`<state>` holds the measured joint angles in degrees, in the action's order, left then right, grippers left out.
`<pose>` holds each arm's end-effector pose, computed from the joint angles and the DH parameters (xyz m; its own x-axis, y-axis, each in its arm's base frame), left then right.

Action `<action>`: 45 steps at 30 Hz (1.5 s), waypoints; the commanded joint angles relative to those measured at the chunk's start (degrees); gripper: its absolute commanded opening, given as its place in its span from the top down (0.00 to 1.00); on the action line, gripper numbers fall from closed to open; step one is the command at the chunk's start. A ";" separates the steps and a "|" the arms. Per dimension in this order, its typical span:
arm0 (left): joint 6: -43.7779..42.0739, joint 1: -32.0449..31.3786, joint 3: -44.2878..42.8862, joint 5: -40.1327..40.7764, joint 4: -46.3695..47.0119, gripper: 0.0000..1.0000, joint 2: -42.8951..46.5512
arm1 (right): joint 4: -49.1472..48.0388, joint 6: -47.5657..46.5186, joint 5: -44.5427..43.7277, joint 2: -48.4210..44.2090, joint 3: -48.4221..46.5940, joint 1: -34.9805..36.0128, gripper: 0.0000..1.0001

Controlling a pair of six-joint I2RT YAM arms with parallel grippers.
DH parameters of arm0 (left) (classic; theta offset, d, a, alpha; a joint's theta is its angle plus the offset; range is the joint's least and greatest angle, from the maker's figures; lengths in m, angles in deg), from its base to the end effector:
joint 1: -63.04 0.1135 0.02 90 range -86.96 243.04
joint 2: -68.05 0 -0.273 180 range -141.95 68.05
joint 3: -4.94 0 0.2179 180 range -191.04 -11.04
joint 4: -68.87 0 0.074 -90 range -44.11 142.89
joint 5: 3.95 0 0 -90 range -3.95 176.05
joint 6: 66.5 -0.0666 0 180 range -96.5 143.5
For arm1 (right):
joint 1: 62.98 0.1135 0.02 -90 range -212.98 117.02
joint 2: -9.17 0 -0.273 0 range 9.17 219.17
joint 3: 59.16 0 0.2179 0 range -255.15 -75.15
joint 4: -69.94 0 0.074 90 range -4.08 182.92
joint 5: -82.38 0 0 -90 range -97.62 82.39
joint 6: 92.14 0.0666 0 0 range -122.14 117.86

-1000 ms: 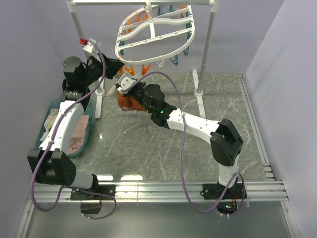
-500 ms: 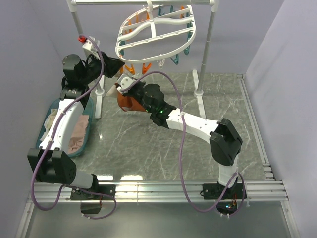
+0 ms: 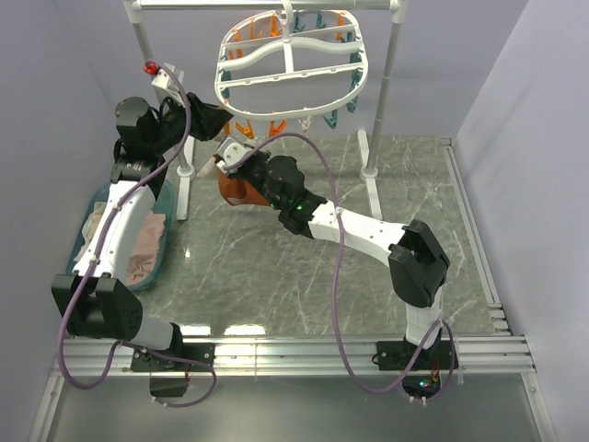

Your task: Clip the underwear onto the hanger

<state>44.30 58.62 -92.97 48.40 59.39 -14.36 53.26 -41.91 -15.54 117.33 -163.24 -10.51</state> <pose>0.3159 -0.0652 0.4556 -0.1390 -0.2713 -0.9524 0.6604 0.6913 -0.2933 0.2869 0.3584 0.3879 0.5522 -0.3212 -0.7693 -0.4558 0.6564 -0.6012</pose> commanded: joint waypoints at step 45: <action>12.95 10.66 9.94 -0.85 1.24 0.12 11.57 | 7.88 8.65 2.73 -8.92 3.10 -0.79 0.47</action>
<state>56.17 68.34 -84.47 48.82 61.05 -4.81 60.51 -35.98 -14.42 114.05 -161.78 -10.95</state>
